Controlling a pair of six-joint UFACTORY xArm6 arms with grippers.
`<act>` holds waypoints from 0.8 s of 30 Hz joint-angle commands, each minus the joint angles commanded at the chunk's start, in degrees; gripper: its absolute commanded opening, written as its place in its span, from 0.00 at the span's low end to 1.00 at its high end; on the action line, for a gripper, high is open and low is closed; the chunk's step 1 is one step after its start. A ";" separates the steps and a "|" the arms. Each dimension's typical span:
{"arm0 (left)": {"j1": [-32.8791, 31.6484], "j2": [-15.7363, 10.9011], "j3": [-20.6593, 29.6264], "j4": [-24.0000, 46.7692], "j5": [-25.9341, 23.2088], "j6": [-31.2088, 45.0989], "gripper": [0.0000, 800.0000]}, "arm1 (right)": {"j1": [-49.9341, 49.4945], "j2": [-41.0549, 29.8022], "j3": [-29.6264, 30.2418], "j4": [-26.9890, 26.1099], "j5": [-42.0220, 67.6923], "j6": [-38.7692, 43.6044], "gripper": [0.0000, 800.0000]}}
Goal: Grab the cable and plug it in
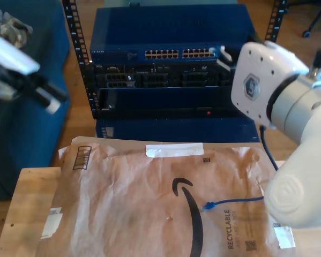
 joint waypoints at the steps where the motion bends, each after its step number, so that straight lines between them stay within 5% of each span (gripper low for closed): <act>1: 0.00 -1.49 1.67 2.02 -0.70 0.79 1.00 | -0.09 0.26 1.05 0.00 -2.11 -0.97 0.00; 13: 3.43 -22.15 36.22 28.31 -17.67 16.26 1.00 | -0.18 2.02 9.32 0.70 -17.49 -6.33 0.01; 19: 22.51 -22.68 46.07 28.66 -25.49 35.34 1.00 | -0.09 2.02 9.85 0.70 -18.20 -6.33 0.01; 24: 34.46 -23.65 49.93 29.89 -26.81 49.67 1.00 | -0.09 2.02 9.58 0.70 -18.20 -6.42 0.01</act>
